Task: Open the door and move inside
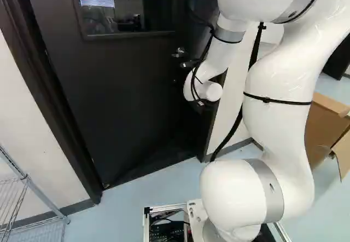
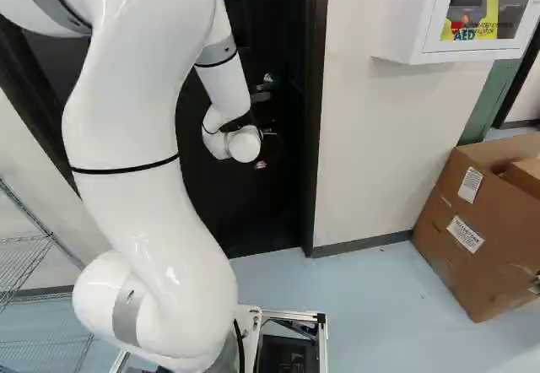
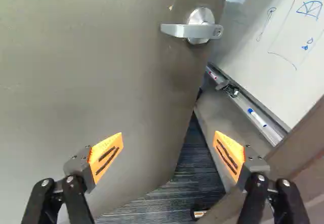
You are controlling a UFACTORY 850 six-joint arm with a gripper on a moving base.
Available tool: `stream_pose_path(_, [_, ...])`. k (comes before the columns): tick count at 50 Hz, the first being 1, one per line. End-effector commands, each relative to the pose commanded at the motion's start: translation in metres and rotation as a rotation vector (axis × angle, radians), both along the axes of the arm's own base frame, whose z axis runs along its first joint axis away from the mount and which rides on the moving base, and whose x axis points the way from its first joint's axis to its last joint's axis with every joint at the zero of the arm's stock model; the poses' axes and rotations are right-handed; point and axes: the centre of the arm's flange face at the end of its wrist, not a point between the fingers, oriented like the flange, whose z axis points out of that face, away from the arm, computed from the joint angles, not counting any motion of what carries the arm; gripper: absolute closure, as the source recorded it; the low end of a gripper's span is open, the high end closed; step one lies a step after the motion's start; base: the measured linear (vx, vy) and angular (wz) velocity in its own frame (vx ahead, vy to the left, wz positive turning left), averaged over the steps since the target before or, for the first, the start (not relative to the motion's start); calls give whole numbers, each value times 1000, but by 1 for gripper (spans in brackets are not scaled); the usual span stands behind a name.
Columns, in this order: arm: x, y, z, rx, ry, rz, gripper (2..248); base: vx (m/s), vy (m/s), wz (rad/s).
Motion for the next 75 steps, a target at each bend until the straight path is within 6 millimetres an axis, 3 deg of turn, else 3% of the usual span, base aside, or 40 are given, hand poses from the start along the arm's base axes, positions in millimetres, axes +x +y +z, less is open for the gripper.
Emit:
stream_pose_path(62, [-128,-6,3,51,37,-153,3,0,0,0])
stream_pose_path(75, [-137,-6,2,51,36,-155,3,0,0,0])
